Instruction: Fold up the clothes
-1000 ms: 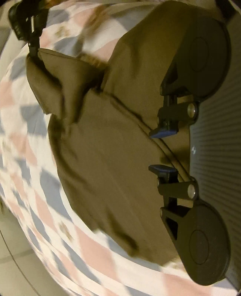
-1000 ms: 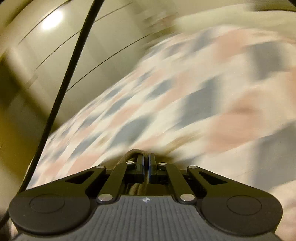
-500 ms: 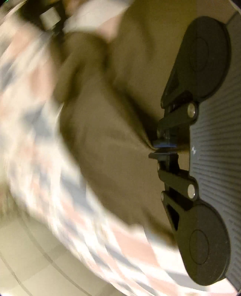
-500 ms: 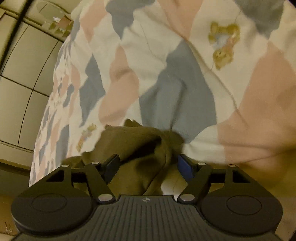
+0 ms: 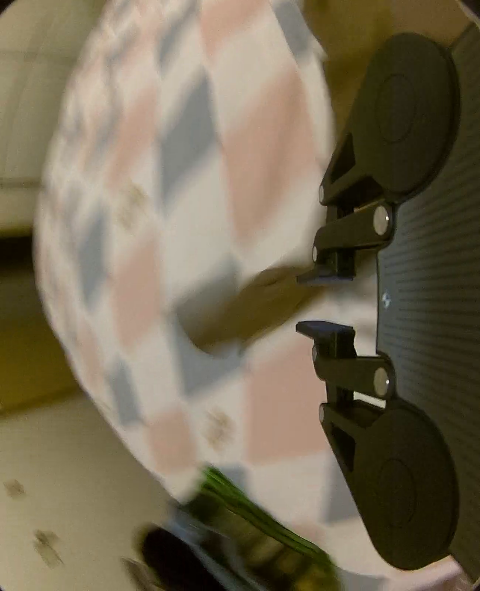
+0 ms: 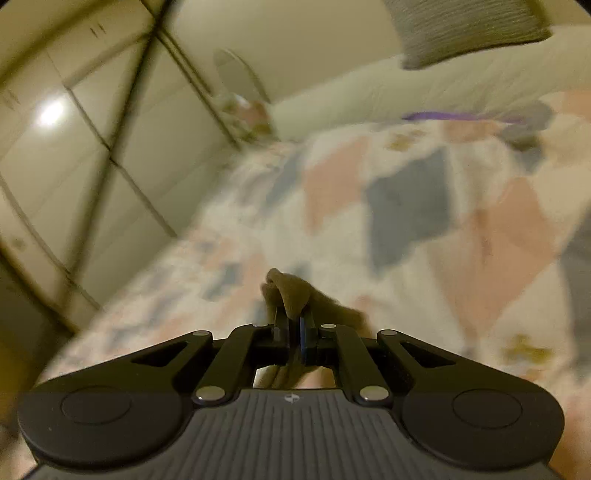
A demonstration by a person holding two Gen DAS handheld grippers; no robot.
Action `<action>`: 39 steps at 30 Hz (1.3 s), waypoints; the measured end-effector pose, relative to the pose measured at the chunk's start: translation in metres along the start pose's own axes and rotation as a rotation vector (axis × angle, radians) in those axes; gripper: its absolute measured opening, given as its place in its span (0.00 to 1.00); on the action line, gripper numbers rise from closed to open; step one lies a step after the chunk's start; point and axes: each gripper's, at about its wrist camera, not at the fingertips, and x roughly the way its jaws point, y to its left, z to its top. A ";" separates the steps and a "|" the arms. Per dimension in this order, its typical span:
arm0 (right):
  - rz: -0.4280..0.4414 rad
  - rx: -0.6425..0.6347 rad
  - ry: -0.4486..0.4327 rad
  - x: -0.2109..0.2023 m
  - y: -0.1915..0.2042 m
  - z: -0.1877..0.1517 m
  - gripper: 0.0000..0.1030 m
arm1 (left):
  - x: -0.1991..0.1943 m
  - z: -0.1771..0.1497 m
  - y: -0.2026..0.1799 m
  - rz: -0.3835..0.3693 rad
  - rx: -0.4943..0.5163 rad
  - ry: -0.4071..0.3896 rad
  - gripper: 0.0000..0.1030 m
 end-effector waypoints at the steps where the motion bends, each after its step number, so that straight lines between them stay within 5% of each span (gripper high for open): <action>1: -0.084 0.019 0.065 0.010 -0.008 -0.004 0.36 | 0.004 -0.005 0.006 -0.005 -0.017 0.027 0.15; 2: -0.173 0.060 0.135 0.021 -0.018 -0.012 0.40 | 0.003 -0.009 0.006 -0.046 -0.023 0.039 0.15; 5: -0.235 0.112 0.183 0.023 -0.032 -0.030 0.40 | -0.013 -0.017 -0.020 -0.217 0.051 0.053 0.15; 7: -0.212 0.045 0.169 0.018 -0.021 -0.035 0.42 | -0.023 -0.016 -0.054 -0.364 0.156 0.057 0.23; 11: -0.016 -0.130 0.212 0.034 0.028 -0.039 0.44 | -0.021 -0.005 -0.126 -0.589 0.345 0.050 0.32; 17: 0.282 -0.325 0.402 0.097 0.121 -0.062 0.48 | -0.002 0.007 -0.206 -0.689 0.556 0.063 0.32; 24: 0.411 -0.525 0.470 0.153 0.204 -0.083 0.49 | 0.019 0.020 -0.300 -0.802 0.805 0.079 0.40; 29: 0.441 -0.603 0.534 0.188 0.239 -0.095 0.63 | 0.045 0.014 -0.317 -0.785 0.930 0.111 0.42; 30: 0.432 -0.632 0.545 0.195 0.243 -0.098 0.64 | 0.046 0.010 -0.316 -0.799 0.954 0.107 0.32; 31: 0.421 -0.656 0.554 0.201 0.245 -0.101 0.64 | 0.044 0.007 -0.315 -0.812 0.981 0.088 0.09; 32: 0.423 -0.667 0.579 0.207 0.245 -0.105 0.65 | 0.042 0.003 -0.314 -0.825 1.009 0.069 0.03; 33: 0.427 -0.676 0.605 0.214 0.244 -0.108 0.57 | 0.038 0.000 -0.313 -0.828 1.029 0.028 0.03; 34: 0.441 -0.680 0.626 0.218 0.244 -0.110 0.25 | 0.032 -0.002 -0.311 -0.821 1.043 -0.030 0.03; 35: 0.456 -0.682 0.646 0.221 0.245 -0.113 0.08 | 0.026 0.001 -0.309 -0.821 1.037 -0.079 0.03; 39: 0.486 -0.763 0.547 0.210 0.267 -0.106 0.04 | 0.009 0.036 -0.303 -0.811 0.931 -0.203 0.03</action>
